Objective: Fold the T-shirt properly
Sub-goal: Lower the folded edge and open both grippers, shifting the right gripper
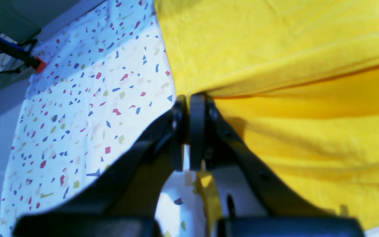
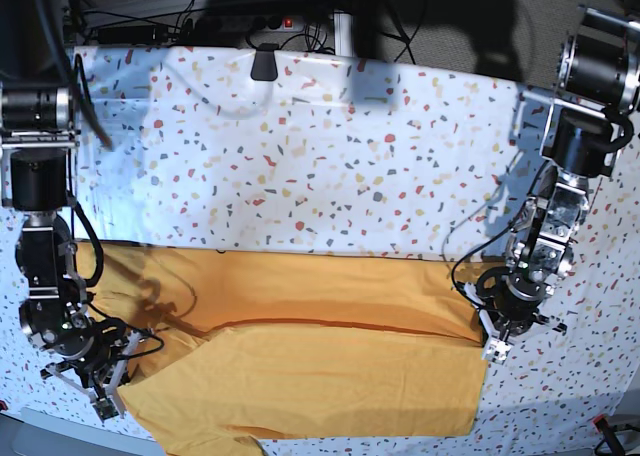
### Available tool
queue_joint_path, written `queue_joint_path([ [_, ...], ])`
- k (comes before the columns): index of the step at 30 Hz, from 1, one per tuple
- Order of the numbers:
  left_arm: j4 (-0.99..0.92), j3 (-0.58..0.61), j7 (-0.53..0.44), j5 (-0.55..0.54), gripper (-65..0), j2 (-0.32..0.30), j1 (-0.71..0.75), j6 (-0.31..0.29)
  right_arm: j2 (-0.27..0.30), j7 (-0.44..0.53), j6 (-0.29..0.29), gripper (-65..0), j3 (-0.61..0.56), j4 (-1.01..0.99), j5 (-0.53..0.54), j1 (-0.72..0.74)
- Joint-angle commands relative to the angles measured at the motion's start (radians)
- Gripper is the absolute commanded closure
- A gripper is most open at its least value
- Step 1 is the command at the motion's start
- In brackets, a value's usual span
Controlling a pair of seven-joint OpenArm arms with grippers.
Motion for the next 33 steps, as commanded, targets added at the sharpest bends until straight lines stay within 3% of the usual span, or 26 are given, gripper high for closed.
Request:
queue_joint_path([
  [1,0.016,-0.007,-0.028,0.002,0.0,-0.009,-0.035,0.014,0.008,0.027,-0.016,0.0,0.006,-0.026,-0.018,0.049],
  [6,0.016,-0.007,-0.028,0.000,0.0,-0.009,-0.035,0.014,-0.005,0.105,-0.016,0.0,0.006,-0.193,-0.055,0.088],
  [15,0.016,-0.007,-0.028,0.000,0.0,-0.009,-0.035,0.014,-0.006,0.209,-0.016,0.0,0.006,-0.213,-0.055,0.087],
  [16,0.016,-0.007,-0.028,0.000,0.0,-0.009,-0.035,0.014,-0.006,0.239,-0.016,-3.9,0.006,-0.213,-0.055,0.087],
  [19,0.016,-0.007,-0.028,0.000,0.0,-0.009,-0.035,0.014,-0.006,0.322,-0.017,-30.1,0.006,-0.213,-0.061,0.087],
  [21,0.016,-0.007,-0.028,0.000,0.0,-0.009,-0.034,0.014,-0.006,0.352,-0.018,-38.7,0.006,-0.213,-0.113,0.088],
  [22,0.016,-0.007,-0.028,0.000,0.0,-0.009,-0.034,0.014,-0.006,0.358,-0.021,-39.2,0.006,-0.213,-0.135,0.088],
  [29,0.016,-0.007,-0.028,0.000,0.0,-0.009,-0.030,0.014,-0.006,0.344,-0.061,-39.2,0.006,-0.213,-0.124,0.087],
  [33,0.016,-0.007,-0.027,0.000,0.0,-0.009,-0.029,0.014,-0.005,0.130,-0.056,-39.2,0.006,-0.213,-0.013,0.083],
])
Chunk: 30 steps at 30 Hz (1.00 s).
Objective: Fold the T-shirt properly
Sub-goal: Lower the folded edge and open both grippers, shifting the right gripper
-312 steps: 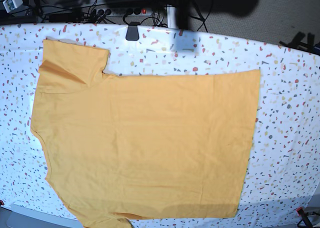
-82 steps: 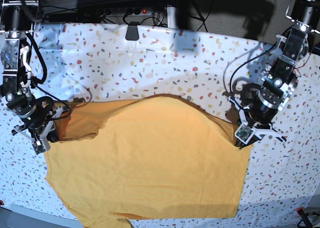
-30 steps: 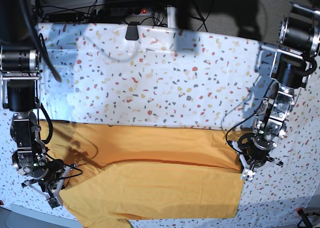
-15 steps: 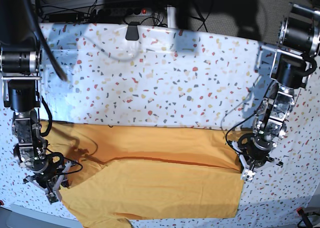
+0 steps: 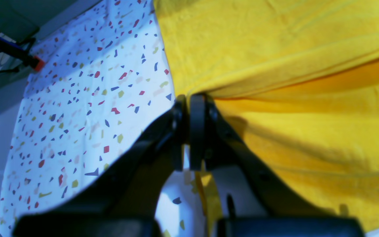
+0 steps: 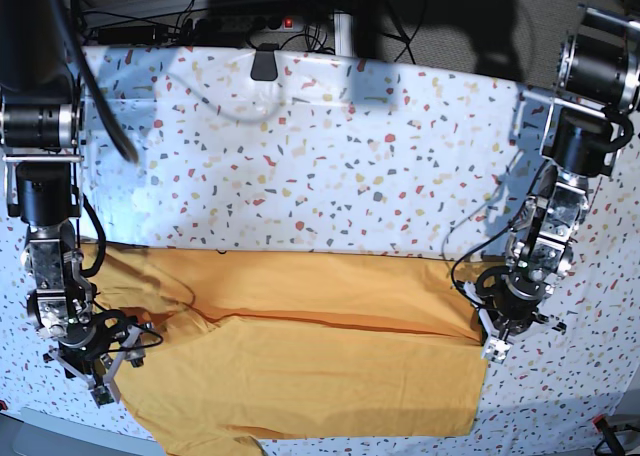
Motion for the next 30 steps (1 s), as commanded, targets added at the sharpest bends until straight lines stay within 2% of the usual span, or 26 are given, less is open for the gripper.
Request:
queue_joint_path([
  [1,0.016,-0.007,-0.029,0.000,0.0,-0.009,-0.031,0.014,0.014,0.007,-0.016,-39.2,0.006,0.016,0.023,0.031],
  [7,0.016,-0.007,-0.029,0.000,0.0,-0.009,-0.031,0.014,0.016,0.002,-0.014,-39.2,0.006,0.016,0.109,-0.033],
  [12,0.016,-0.007,-0.030,0.000,0.0,-0.009,-0.031,0.014,0.010,0.042,-0.015,-39.1,0.006,0.013,0.109,-0.105],
  [14,0.016,-0.007,-0.029,0.000,0.0,-0.009,-0.031,0.014,0.002,0.073,-0.029,-39.1,0.006,-0.006,0.109,-0.116],
  [16,0.016,-0.007,-0.029,0.000,0.0,-0.009,-0.031,0.014,-0.008,0.082,-0.071,-39.1,0.006,-0.021,0.100,-0.112],
  [20,0.016,-0.007,-0.029,0.000,0.0,-0.009,-0.031,0.014,-0.035,0.137,-0.140,-39.1,0.006,-0.073,0.081,-0.062],
  [25,0.016,-0.007,-0.030,0.000,0.0,-0.009,-0.031,0.014,-0.084,0.326,-0.183,-39.1,0.006,-0.241,0.010,0.087],
  [27,0.016,-0.007,-0.030,0.000,0.0,-0.009,-0.031,0.014,-0.100,0.402,-0.183,-39.1,0.006,-0.296,0.007,0.143],
  [30,0.016,-0.007,-0.030,0.000,0.0,-0.009,-0.031,0.014,-0.123,0.410,-0.183,-39.1,0.006,-0.311,0.008,0.186],
])
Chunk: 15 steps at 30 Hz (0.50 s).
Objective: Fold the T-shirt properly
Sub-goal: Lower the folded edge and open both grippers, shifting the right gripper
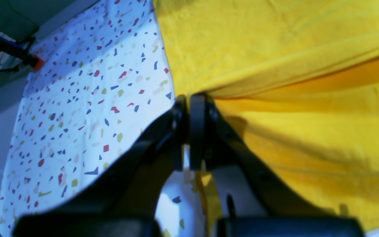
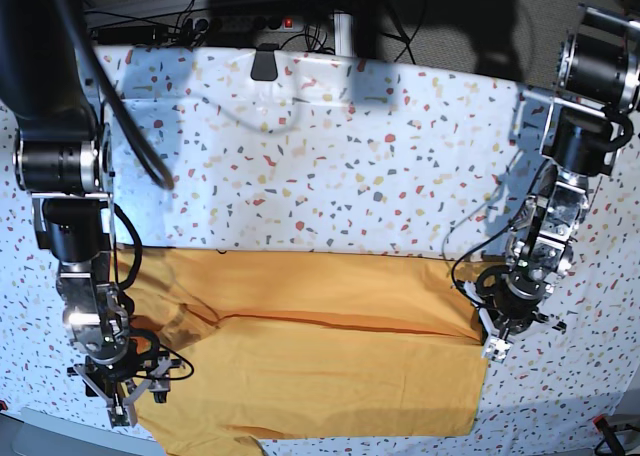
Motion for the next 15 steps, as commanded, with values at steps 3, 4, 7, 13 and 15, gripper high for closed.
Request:
queue_joint_path([
  [3,0.016,-0.007,-0.031,0.000,0.0,-0.009,-0.034,0.014,-0.014,0.024,-0.012,-39.1,0.005,0.014,0.006,0.049],
  [4,0.016,-0.007,-0.031,0.000,0.0,-0.009,-0.034,0.014,-0.020,0.023,-0.012,-39.1,0.005,0.014,0.006,0.049],
  [7,0.016,-0.007,-0.037,0.000,0.0,-0.009,-0.034,0.014,-0.027,0.018,-0.011,-39.1,0.005,0.014,0.006,0.043],
  [13,0.016,-0.007,-0.045,0.000,0.0,-0.009,-0.036,0.014,-0.028,0.000,-0.010,-39.1,0.005,0.014,0.006,0.043],
  [15,0.016,-0.007,-0.045,0.001,0.0,-0.009,-0.036,0.014,-0.028,-0.014,-0.010,-39.1,0.005,0.014,0.006,0.042],
])
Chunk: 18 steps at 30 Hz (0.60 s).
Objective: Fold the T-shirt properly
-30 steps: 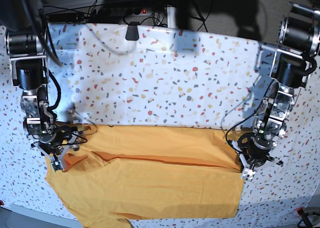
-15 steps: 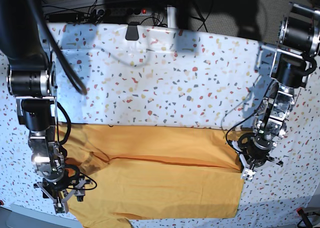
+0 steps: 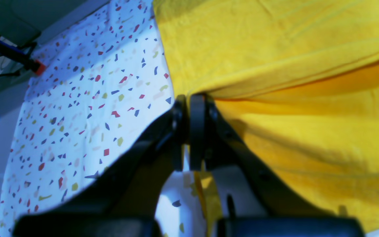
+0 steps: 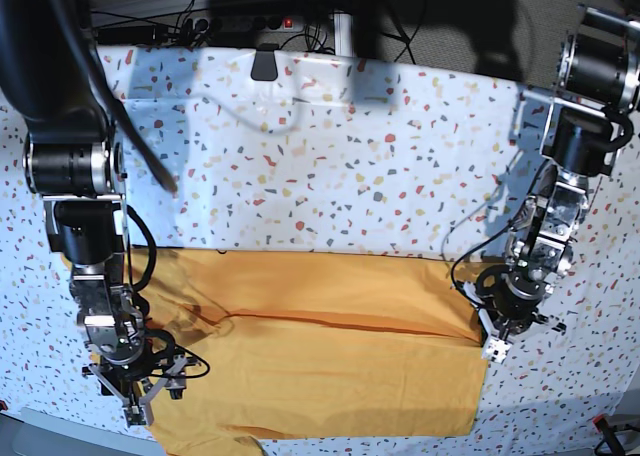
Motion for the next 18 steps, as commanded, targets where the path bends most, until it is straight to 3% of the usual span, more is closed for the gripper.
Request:
queue_joint_path([
  [1,0.016,-0.007,-0.026,0.001,0.0,-0.009,-0.036,0.014,0.006,0.019,-0.011,-39.1,0.004,0.015,0.005,0.046],
  [4,0.016,-0.007,-0.025,0.006,0.0,-0.010,-0.036,0.014,0.006,0.016,-0.011,-39.1,0.004,0.016,0.005,0.046],
  [5,0.016,-0.007,-0.025,0.021,-3.6,-0.010,-0.036,0.014,0.006,0.016,-0.011,-39.1,0.004,0.016,0.005,0.046],
  [7,0.016,-0.007,-0.021,0.050,-23.4,-0.009,-0.036,0.014,0.006,0.015,-0.011,-39.1,0.004,0.016,0.005,0.046],
  [9,0.016,-0.007,-0.018,0.053,-35.6,-0.009,-0.036,0.032,0.006,0.007,-0.011,-39.1,0.004,0.016,0.005,0.046],
  [13,0.016,-0.007,-0.018,0.053,-37.2,-0.010,-0.036,0.122,0.006,-0.009,-0.008,-39.1,0.004,0.016,0.010,0.046],
  [15,0.016,-0.007,-0.018,0.047,-37.1,-0.009,-0.036,0.130,0.006,-0.029,-0.008,-39.1,0.004,0.016,0.021,0.046],
  [18,0.016,-0.007,-0.013,-0.050,-37.2,-0.009,-0.035,0.130,0.007,-0.058,-0.007,-39.1,0.004,0.016,0.020,0.035],
])
